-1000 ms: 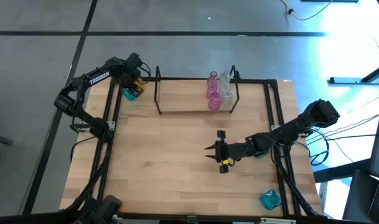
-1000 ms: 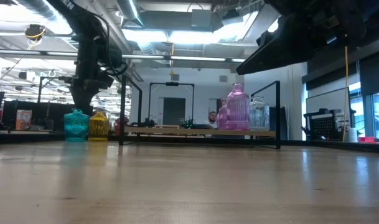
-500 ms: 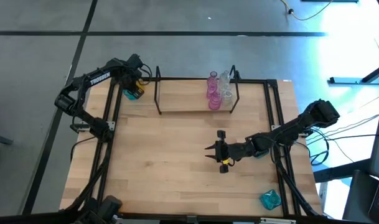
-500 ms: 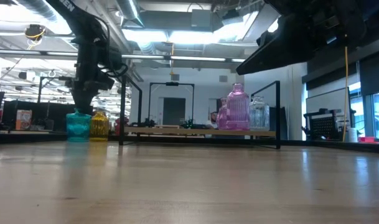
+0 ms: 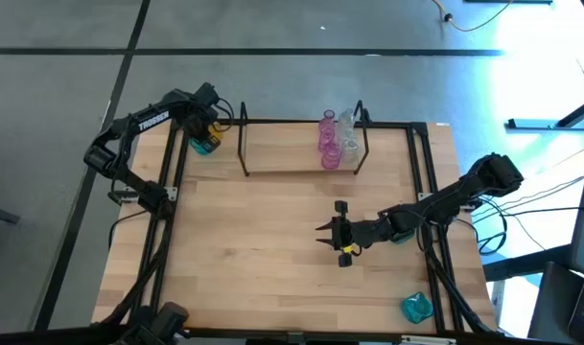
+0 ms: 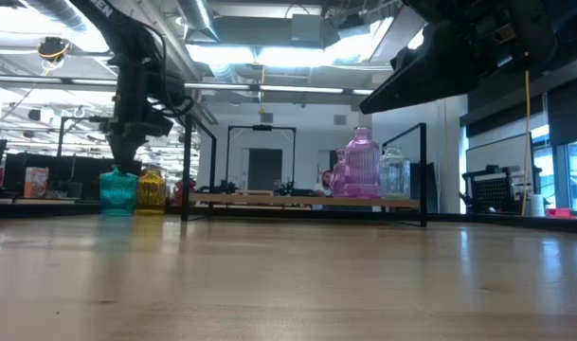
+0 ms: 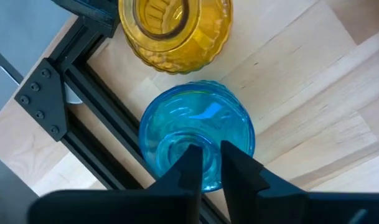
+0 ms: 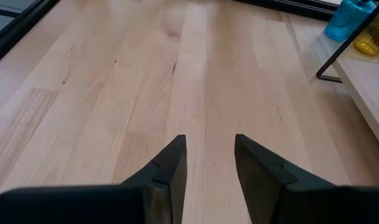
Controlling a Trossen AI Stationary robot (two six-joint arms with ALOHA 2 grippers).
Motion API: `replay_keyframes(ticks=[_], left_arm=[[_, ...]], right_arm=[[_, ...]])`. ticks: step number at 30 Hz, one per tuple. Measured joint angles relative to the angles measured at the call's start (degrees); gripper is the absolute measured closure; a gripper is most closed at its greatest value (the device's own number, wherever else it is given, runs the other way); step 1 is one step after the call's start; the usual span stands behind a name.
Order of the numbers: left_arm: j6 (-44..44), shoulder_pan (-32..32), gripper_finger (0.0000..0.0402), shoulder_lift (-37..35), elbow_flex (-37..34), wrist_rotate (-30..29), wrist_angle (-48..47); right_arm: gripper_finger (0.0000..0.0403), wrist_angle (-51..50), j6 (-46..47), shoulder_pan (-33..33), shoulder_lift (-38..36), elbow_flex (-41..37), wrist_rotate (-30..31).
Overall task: Sort vases onto shelf
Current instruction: Put the top left blue vase to the left side of the top violet vase on the shelf
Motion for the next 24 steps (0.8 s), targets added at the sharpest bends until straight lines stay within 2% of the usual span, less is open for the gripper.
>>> replay_keyframes(ticks=[2,6,11,24], left_arm=[[0.8,0.0,0.038,0.0,0.0,0.0,-0.2],[1.3,-0.3,0.038,0.0,0.0,-0.5,-1.4],[2.4,-2.4,0.038,-1.2,0.4,-4.0,-4.0],[2.1,-6.6,0.0379,-8.3,6.1,-6.1,-9.1]], right_arm=[[0.0283,0.0,0.0,0.0,0.0,0.0,0.0],[0.0283,0.0,0.0,0.0,0.0,0.0,0.0],[0.0283,0.0,0.0,0.0,0.0,0.0,0.0],[0.0283,0.0,0.0,0.0,0.0,0.0,0.0]])
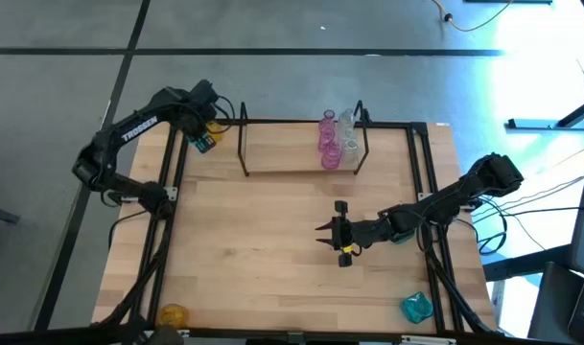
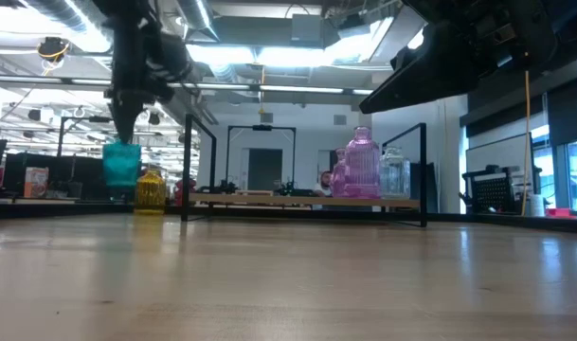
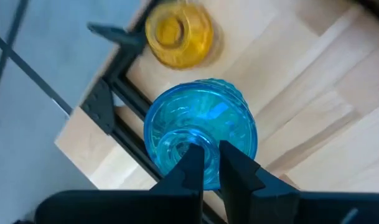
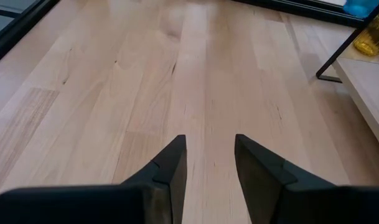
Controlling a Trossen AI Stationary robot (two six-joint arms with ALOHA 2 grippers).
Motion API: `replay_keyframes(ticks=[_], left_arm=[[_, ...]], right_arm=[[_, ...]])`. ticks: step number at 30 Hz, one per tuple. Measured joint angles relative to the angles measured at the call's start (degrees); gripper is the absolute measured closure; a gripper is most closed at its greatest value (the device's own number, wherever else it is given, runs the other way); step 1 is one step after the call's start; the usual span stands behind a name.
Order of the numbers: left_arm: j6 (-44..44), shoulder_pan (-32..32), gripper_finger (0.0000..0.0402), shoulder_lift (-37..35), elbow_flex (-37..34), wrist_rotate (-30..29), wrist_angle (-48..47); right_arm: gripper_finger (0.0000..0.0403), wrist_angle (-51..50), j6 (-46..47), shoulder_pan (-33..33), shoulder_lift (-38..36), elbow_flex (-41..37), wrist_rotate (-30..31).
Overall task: Sort vases onto shelf
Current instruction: Put the top left blue vase to the left side of the top violet vase on the shelf
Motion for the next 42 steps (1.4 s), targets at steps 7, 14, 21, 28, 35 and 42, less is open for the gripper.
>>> replay_keyframes(ticks=[7,14,21,28,35,42], left_arm=[[-1.4,-3.2,0.0377,-2.0,5.5,0.0,-0.2],[-2.2,-8.0,0.0378,-2.4,12.2,0.0,-0.2],[-2.8,-12.4,0.0378,-2.4,18.0,-1.7,0.8],[-2.3,-16.1,0.0377,-2.2,20.0,-0.6,4.7],[-0.7,-19.6,0.0375,0.8,20.0,0.8,9.3],[0.3,-21.6,0.0375,8.6,27.2,1.3,8.9]], right_arm=[[0.0283,0.0,0.0,0.0,0.0,0.0,0.0],[0.0283,0.0,0.0,0.0,0.0,0.0,0.0],[0.0283,0.0,0.0,0.0,0.0,0.0,0.0],[0.0283,0.1,0.0,0.0,0.0,0.0,0.0],[0.0283,0.1,0.0,0.0,0.0,0.0,0.0],[0.0283,-0.3,1.0,0.0,0.0,0.0,0.0]])
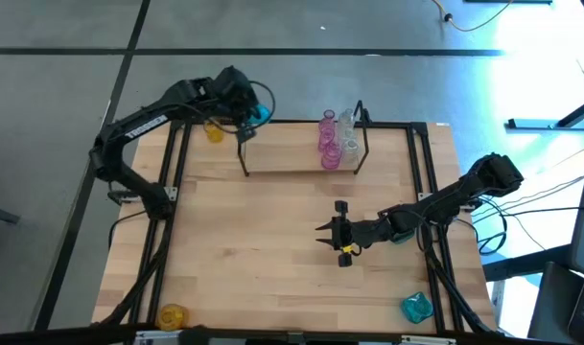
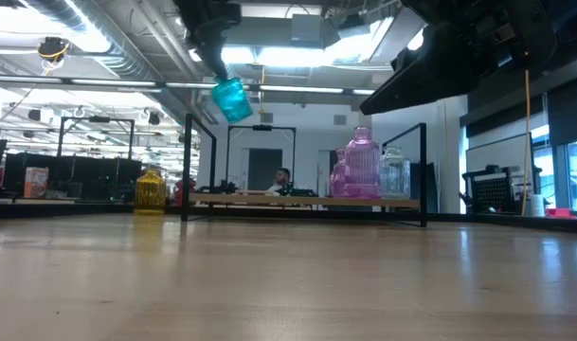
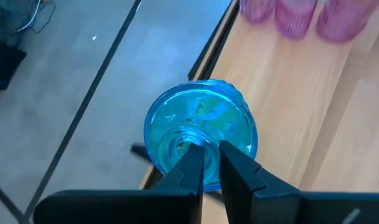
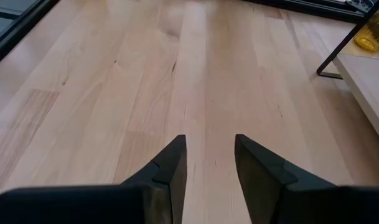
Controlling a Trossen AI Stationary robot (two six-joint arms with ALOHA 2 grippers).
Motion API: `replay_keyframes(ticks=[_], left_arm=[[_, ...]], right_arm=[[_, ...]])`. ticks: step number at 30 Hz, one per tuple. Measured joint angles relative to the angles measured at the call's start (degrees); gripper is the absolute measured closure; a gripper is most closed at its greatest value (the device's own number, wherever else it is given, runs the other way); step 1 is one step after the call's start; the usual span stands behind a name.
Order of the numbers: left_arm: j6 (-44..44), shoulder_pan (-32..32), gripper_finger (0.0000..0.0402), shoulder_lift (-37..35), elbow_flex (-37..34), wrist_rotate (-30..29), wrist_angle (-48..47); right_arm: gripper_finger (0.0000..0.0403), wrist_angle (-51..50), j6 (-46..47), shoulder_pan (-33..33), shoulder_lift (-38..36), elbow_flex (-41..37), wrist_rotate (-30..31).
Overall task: Sort vases onto shelf
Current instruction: Put the top left blue vase to the left side of the top violet vase on the shelf
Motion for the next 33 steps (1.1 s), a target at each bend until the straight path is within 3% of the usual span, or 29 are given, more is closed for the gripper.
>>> replay_keyframes(ticks=[9,18,33], left_arm=[[-0.3,-0.2,0.0374,15.8,18.2,2.4,-6.6],[-0.5,0.2,0.0374,28.3,27.8,7.9,-6.4],[3.7,0.6,0.0374,38.5,30.1,11.0,-2.4]], right_arm=[[0.0283,-0.2,1.2,0.0,0.0,0.0,-1.5],[0.0283,-2.5,3.1,0.0,0.0,0.0,-2.6],[0.0283,-2.7,3.1,0.0,0.0,0.0,-3.1]])
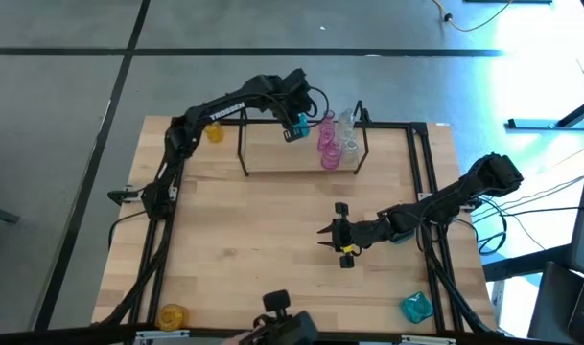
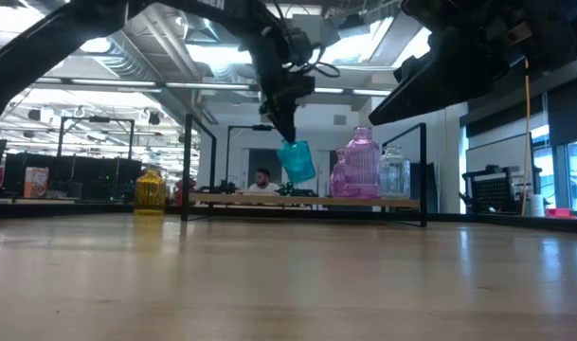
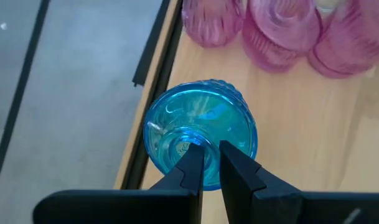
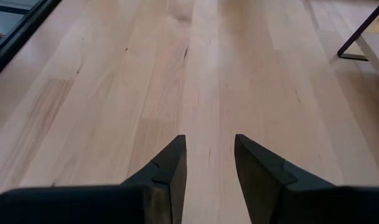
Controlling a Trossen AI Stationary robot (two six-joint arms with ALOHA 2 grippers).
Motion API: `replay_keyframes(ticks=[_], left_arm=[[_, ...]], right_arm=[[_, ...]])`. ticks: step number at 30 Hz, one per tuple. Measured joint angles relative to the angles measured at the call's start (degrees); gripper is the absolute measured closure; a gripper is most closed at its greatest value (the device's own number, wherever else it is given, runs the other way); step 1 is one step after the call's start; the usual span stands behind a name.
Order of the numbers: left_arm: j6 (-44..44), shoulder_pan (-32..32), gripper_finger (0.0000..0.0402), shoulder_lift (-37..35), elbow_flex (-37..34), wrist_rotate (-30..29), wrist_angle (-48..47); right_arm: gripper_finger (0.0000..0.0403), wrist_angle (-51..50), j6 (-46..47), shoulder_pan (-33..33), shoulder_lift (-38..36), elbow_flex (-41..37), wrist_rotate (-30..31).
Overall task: Sort vases onto shelf
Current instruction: Put the top left blue vase to the left side of the top violet vase on the shelf
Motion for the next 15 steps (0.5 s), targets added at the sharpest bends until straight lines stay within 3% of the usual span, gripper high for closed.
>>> replay_keyframes(ticks=[15], left_arm=[[2.2,0.0,0.0374,3.7,-0.2,1.1,5.1]], right_arm=[[0.0283,-0.3,-0.1,0.0,0.0,0.0,0.3]])
